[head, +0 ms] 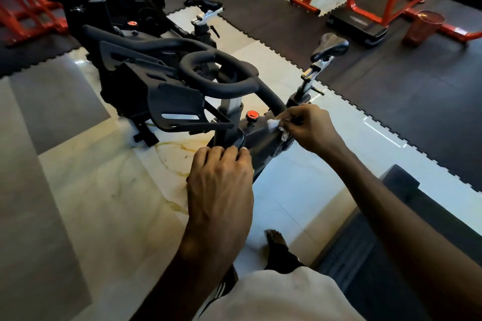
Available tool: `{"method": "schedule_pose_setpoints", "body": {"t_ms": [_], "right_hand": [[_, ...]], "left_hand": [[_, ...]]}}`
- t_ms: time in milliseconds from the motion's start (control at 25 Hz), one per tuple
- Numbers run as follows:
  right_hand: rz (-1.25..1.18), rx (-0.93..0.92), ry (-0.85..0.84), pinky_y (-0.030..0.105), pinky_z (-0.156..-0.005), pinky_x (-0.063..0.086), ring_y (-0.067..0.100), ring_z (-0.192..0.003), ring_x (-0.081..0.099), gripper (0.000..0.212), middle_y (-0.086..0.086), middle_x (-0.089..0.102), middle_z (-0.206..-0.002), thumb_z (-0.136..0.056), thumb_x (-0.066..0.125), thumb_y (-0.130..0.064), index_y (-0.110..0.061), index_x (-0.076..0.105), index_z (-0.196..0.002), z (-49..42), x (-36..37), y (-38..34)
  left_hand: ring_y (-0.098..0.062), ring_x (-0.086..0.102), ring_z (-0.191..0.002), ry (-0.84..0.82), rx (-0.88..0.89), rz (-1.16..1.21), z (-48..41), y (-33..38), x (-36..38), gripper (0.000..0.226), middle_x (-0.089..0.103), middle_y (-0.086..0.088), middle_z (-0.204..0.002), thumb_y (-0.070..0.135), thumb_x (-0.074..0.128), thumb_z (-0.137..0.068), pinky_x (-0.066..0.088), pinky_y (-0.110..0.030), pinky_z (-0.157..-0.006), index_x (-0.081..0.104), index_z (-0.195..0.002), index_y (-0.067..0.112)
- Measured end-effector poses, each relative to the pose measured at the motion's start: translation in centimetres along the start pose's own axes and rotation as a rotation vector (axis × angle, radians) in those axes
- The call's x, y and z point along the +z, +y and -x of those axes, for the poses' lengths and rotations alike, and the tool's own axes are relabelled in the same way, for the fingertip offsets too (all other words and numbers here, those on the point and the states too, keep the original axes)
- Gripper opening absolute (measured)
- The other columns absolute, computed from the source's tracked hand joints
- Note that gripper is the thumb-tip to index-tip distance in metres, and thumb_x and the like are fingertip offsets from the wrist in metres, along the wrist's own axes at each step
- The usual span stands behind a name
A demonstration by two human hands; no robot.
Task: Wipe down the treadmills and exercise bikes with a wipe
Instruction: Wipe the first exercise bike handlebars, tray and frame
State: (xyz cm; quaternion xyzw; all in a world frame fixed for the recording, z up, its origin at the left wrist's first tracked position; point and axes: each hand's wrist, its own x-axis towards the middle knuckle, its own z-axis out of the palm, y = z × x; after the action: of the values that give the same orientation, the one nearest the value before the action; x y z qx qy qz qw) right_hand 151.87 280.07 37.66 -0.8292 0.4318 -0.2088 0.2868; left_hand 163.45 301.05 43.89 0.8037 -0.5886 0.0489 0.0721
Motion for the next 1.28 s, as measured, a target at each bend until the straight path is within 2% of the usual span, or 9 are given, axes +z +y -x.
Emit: {"method": "schedule_pose_setpoints", "body": {"t_ms": [120, 200, 320, 440, 560, 760, 960, 1080, 1280], "right_hand": [[0.054, -0.077, -0.019, 0.004, -0.06, 0.034, 0.014, -0.084, 0.059, 0.016, -0.005, 0.061, -0.093, -0.094, 0.07, -0.021, -0.022, 0.077, -0.108, -2.0, -0.5, 1.5], [0.038, -0.138, -0.028, 0.005, -0.063, 0.035, 0.015, -0.084, 0.059, 0.017, -0.006, 0.06, -0.093, -0.094, 0.068, -0.017, -0.021, 0.077, -0.109, -3.1, -0.6, 2.6], [0.022, -0.213, -0.037, 0.013, -0.068, 0.043, 0.018, -0.086, 0.06, 0.017, -0.005, 0.06, -0.095, -0.093, 0.068, -0.015, -0.02, 0.076, -0.108, -4.6, -1.0, 4.3], [-0.106, -0.343, -0.258, 0.025, -0.079, 0.054, 0.016, -0.094, 0.065, 0.019, 0.001, 0.07, -0.103, -0.09, 0.072, -0.017, -0.025, 0.076, -0.107, -6.3, -2.0, 6.3], [-0.244, -0.332, -0.376, 0.013, -0.079, 0.049, 0.01, -0.095, 0.064, 0.021, 0.004, 0.072, -0.101, -0.086, 0.075, -0.022, -0.036, 0.075, -0.101, -7.9, -2.8, 7.6], [-0.225, -0.324, -0.118, -0.003, -0.077, 0.036, -0.003, -0.084, 0.054, 0.018, -0.005, 0.063, -0.094, -0.089, 0.072, -0.008, -0.016, 0.077, -0.104, -9.9, -0.8, 7.7], [-0.395, -0.457, -0.235, 0.021, -0.086, 0.053, 0.008, -0.099, 0.064, 0.017, -0.003, 0.07, -0.104, -0.087, 0.076, -0.023, -0.018, 0.079, -0.102, -9.1, -1.1, 8.8], [-0.307, -0.391, -0.122, 0.027, -0.081, 0.055, 0.01, -0.091, 0.065, 0.015, -0.001, 0.07, -0.1, -0.087, 0.077, -0.023, -0.021, 0.079, -0.101, -10.7, 0.0, 7.8], [-0.315, -0.365, -0.141, 0.009, -0.079, 0.049, 0.002, -0.091, 0.064, 0.013, -0.006, 0.07, -0.101, -0.087, 0.077, -0.022, -0.024, 0.079, -0.1, -12.7, 0.6, 6.0]], "left_hand": [[-0.028, 0.039, -0.141, -0.09, -0.059, -0.129, -1.1, 2.3, 0.2, 0.051, 0.047, -0.009, -0.15, 0.037, 0.047, -0.104, 0.021, -0.045, -0.117, 0.04, -0.15, 0.017], [-0.028, 0.038, -0.141, -0.147, -0.072, -0.206, -2.5, 3.9, 1.1, 0.051, 0.042, -0.01, -0.154, 0.036, 0.041, -0.107, 0.024, -0.043, -0.115, 0.033, -0.153, 0.017], [-0.026, 0.05, -0.131, -0.165, -0.149, -0.204, -4.4, 5.8, 3.9, 0.051, 0.052, -0.008, -0.146, 0.037, 0.042, -0.107, 0.035, -0.041, -0.107, 0.034, -0.154, 0.017], [-0.023, 0.069, -0.101, -0.174, -0.276, -0.094, -5.9, 6.6, 5.9, 0.045, 0.071, -0.005, -0.118, 0.038, 0.058, -0.098, 0.05, -0.04, -0.086, 0.059, -0.137, 0.015], [-0.021, 0.072, -0.077, 0.014, -0.247, -0.03, -7.1, 7.3, 8.6, 0.036, 0.076, -0.005, -0.095, 0.032, 0.078, -0.084, 0.057, -0.033, -0.066, 0.075, -0.112, 0.011], [-0.018, 0.071, -0.078, 0.208, -0.245, -0.037, -8.2, 8.4, 10.4, 0.041, 0.075, -0.002, -0.096, 0.038, 0.047, -0.096, 0.056, -0.029, -0.066, 0.075, -0.112, 0.012], [-0.017, 0.072, -0.083, 0.235, -0.305, -0.006, -9.2, 9.3, 11.4, 0.044, 0.077, -0.001, -0.1, 0.041, 0.047, -0.097, 0.056, -0.028, -0.07, 0.076, -0.113, 0.013], [-0.018, 0.072, -0.082, 0.226, -0.321, 0.009, -9.8, 9.5, 11.7, 0.045, 0.077, -0.002, -0.1, 0.042, 0.047, -0.096, 0.057, -0.029, -0.068, 0.075, -0.115, 0.012], [-0.019, 0.071, -0.077, 0.269, -0.314, 0.016, -10.0, 9.2, 11.9, 0.043, 0.076, 0.0, -0.096, 0.043, 0.049, -0.094, 0.055, -0.03, -0.064, 0.074, -0.114, 0.014]]}}
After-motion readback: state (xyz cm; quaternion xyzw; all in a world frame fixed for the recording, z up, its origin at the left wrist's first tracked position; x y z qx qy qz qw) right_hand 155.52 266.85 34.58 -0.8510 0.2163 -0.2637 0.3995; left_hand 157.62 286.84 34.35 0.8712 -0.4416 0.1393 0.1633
